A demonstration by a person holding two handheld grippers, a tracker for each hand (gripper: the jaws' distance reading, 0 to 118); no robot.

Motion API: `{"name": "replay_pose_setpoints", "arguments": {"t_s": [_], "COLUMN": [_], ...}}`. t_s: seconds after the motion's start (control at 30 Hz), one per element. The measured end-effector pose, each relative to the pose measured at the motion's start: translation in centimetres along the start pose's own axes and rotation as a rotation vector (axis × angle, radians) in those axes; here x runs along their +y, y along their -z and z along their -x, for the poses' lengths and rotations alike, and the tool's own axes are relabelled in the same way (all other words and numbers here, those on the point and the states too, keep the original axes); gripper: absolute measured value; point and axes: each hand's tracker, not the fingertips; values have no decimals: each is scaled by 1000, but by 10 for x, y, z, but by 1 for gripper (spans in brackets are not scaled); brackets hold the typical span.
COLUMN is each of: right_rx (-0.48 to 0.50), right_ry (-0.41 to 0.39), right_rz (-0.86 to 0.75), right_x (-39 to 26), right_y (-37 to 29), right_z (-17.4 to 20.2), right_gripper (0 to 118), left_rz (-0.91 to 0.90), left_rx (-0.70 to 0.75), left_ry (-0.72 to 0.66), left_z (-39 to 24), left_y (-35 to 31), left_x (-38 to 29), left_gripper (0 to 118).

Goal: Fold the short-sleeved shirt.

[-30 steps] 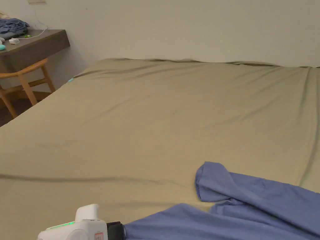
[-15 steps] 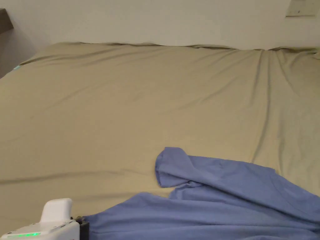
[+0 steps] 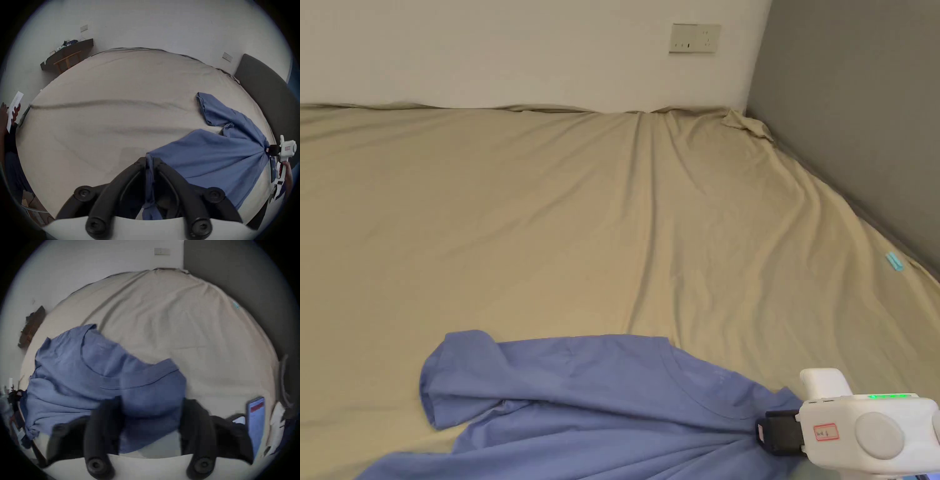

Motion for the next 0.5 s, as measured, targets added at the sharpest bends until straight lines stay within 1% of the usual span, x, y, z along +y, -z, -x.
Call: {"name": "replay_pose_setpoints", "arguments": {"t_s": [0.03, 0.07, 0.1, 0.13, 0.17, 0.2, 0.27, 0.3, 0.37, 0.43, 0.5], "right_rx": [3, -38, 63, 1, -64, -77, -50, -24, 6, 43, 104], "right_ry": [-3, -52, -45, -44, -121, -158, -144, -118, -96, -86, -59], "right_rz": [-37, -81, -71, -72, -104, -128, -179, -219, -288, -398, -494], "right_x": [-2, -4, -3, -6, -8, -11, -16, -17, -17, -15, -9], "right_y": [-3, -11, -11, -12, -14, -20, -34, -46, -76, -114, -151], "right_z": [4, 12, 16, 22, 27, 36, 41, 42, 54, 61, 70], "right_gripper": [53, 20, 15, 15, 15, 14, 14, 14, 14, 14, 14], "left_rz": [2, 4, -6, -22, -41, -71, -109, -143, -213, -307, -391], "left_rx": [-2, 0, -9, -21, -32, -55, -77, -74, -85, -117, -164], "left_ry": [3, -3, -23, -49, -79, -101, -129, -131, -127, -142, -137], "left_z": [-1, -1, -2, -3, -3, -4, 3, 2, 5, 7, 8], "left_y": [2, 3, 2, 1, -2, -9, -21, -33, -58, -89, -119], "left_x": [-2, -5, -9, -12, -13, -14, -12, -8, 2, 19, 41], "left_gripper": [7, 7, 7, 7, 7, 7, 7, 7, 7, 7, 7]}}
